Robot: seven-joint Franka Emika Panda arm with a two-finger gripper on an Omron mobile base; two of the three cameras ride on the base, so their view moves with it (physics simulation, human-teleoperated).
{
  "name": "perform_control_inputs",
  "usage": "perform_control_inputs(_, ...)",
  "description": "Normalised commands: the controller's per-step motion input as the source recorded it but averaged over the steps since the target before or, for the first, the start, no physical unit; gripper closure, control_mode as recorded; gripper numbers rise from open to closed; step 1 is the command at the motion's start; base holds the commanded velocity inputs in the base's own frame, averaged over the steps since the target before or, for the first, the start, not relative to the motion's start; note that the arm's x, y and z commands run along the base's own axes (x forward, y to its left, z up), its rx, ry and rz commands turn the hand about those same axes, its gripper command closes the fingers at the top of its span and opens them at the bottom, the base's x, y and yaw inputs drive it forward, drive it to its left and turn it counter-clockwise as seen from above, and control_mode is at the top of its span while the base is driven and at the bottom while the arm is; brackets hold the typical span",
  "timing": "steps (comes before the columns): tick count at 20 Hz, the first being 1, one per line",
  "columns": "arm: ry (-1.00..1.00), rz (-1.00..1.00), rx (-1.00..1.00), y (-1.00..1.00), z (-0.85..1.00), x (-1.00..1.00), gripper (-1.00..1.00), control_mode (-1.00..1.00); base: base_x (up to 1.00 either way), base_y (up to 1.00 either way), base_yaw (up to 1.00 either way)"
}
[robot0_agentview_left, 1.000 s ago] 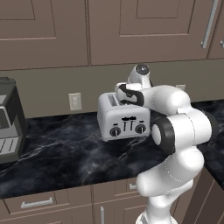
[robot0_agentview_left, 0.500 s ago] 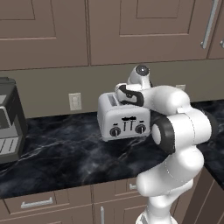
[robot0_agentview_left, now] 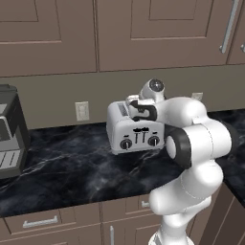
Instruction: Start the toaster. Once the lever pops up, take the bread to the plate on the dining counter.
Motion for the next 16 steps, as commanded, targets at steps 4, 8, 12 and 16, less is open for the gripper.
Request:
perform_control_inputs(4,-0.12,0.0,0.0,0.0,0.07,-0.13,1.0,-1.0,0.0,0.0,0.0)
perform_control_inputs(8,-0.03,0.0,0.0,0.0,0.3,-0.16,1.0,-1.0,0.0,0.0,0.0)
perform_control_inputs(12,0.0,0.0,0.0,0.0,0.49,-0.22,1.0,-1.0,0.0,0.0,0.0)
perform_control_inputs(16,0.0,0.0,0.0,0.0,0.6,-0.2,1.0,-1.0,0.0,0.0,0.0)
